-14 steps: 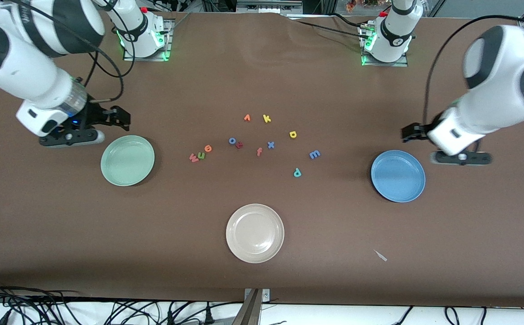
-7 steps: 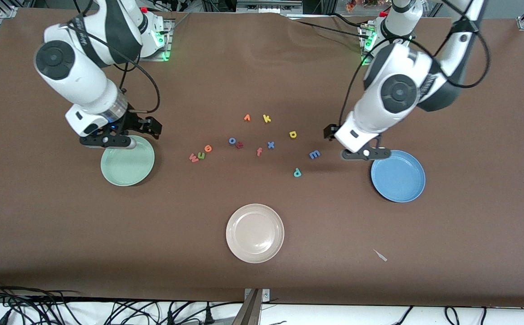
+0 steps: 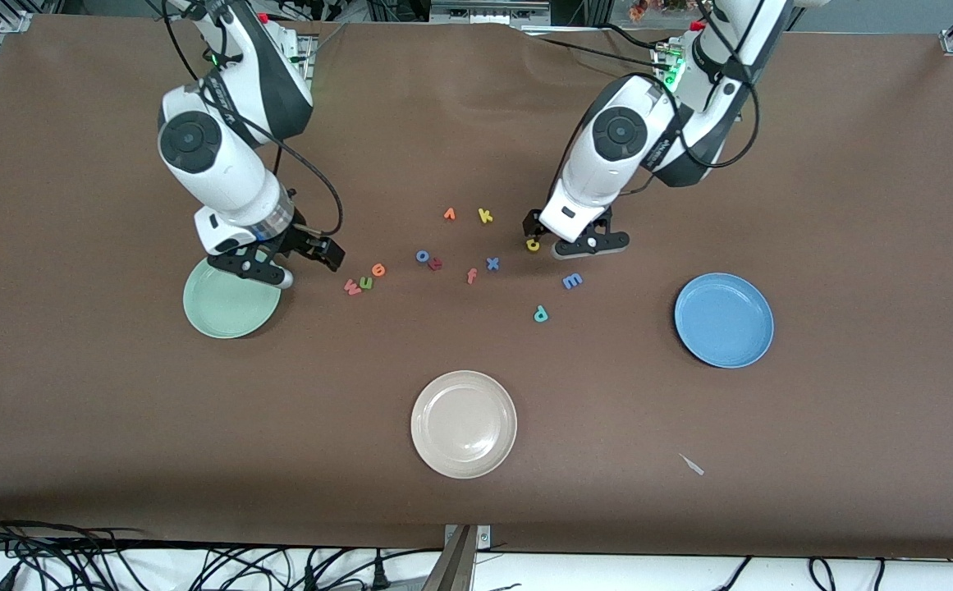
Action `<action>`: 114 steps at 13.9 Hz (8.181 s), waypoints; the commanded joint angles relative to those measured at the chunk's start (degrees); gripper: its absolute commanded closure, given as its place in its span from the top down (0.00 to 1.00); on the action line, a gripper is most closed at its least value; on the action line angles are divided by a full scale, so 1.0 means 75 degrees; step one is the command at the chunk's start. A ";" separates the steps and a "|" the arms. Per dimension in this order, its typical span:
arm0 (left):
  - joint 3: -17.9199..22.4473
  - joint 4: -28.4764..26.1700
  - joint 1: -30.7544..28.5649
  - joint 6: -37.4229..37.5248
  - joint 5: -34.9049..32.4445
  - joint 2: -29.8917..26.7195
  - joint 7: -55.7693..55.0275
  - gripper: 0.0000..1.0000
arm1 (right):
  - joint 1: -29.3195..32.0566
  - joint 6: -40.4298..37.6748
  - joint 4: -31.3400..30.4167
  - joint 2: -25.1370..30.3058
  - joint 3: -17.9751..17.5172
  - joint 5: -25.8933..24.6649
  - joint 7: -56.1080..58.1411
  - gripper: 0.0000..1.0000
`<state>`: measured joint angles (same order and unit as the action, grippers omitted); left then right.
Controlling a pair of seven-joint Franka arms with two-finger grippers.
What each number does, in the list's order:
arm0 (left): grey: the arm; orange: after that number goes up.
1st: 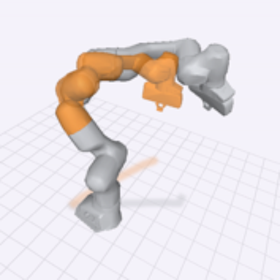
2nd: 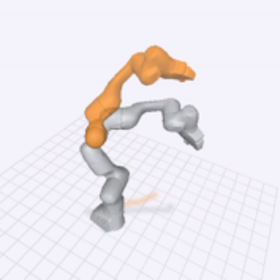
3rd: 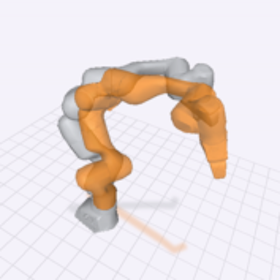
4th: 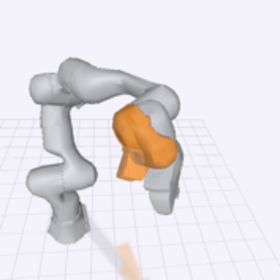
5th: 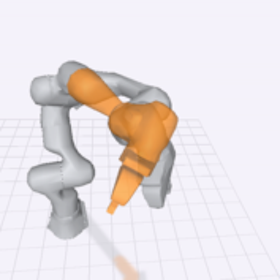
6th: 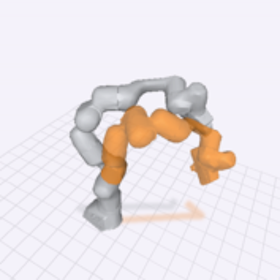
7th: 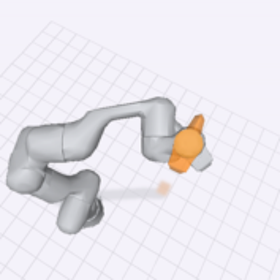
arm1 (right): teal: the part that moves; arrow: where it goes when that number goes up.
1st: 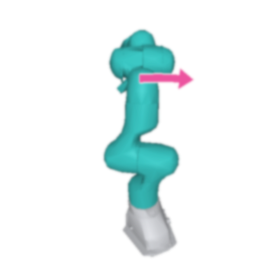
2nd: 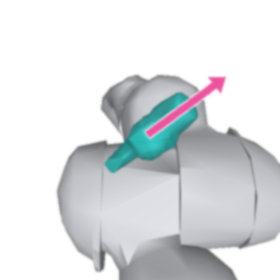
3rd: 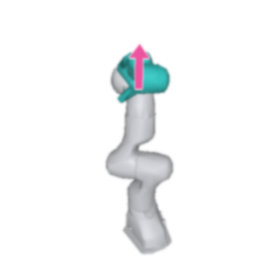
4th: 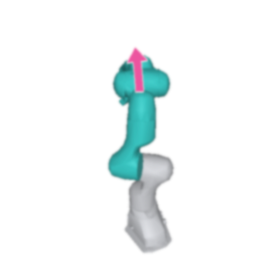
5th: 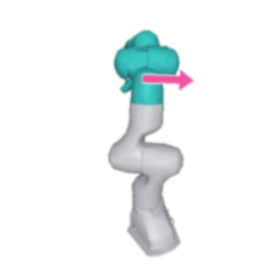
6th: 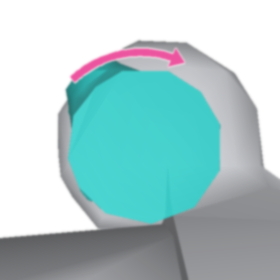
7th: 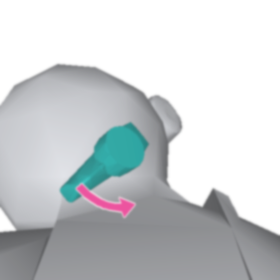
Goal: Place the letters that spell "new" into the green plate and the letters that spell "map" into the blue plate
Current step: 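Grasp the yellow o with the left gripper while the right gripper grabs letters, then drop the yellow o on the blue plate with the left gripper, then drop the pink and green letters onto the green plate with the right gripper, then grasp the teal P with the left gripper while the right gripper grasps the n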
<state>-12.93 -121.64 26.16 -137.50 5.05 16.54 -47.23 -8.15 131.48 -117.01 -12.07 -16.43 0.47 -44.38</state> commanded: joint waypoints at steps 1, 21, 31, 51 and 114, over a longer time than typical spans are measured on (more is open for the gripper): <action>0.0013 0.0011 0.0332 -0.0800 -0.0682 0.0605 -0.1117 1.00 | -0.0190 0.0713 -0.0008 -0.0545 -0.0013 -0.0016 -0.1133 1.00; 0.0072 0.0480 0.0684 -0.1261 -0.2396 0.1896 -0.2527 0.42 | -0.2371 0.3857 -0.0910 -0.2328 0.1967 -0.0579 -0.2450 0.99; 0.0060 0.0795 0.0275 -0.0585 -0.2396 0.1803 -0.2165 0.06 | -0.2371 0.3845 -0.0887 -0.2351 0.2014 -0.0602 -0.2391 0.92; 0.0060 0.2918 -0.3944 0.3205 -0.2372 0.2504 0.7573 0.11 | -0.2441 0.3787 -0.0864 -0.2270 0.2108 -0.0673 -0.2263 0.20; -0.0057 0.4254 -0.0547 0.0333 -0.1834 0.4076 -0.1730 0.51 | -0.3238 0.2954 -0.0688 -0.2176 0.2366 -0.1048 -0.0750 0.64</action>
<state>-14.03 -88.87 21.44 -135.31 -7.75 47.27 -59.24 -32.37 152.68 -122.08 -28.12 1.01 -6.54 -50.72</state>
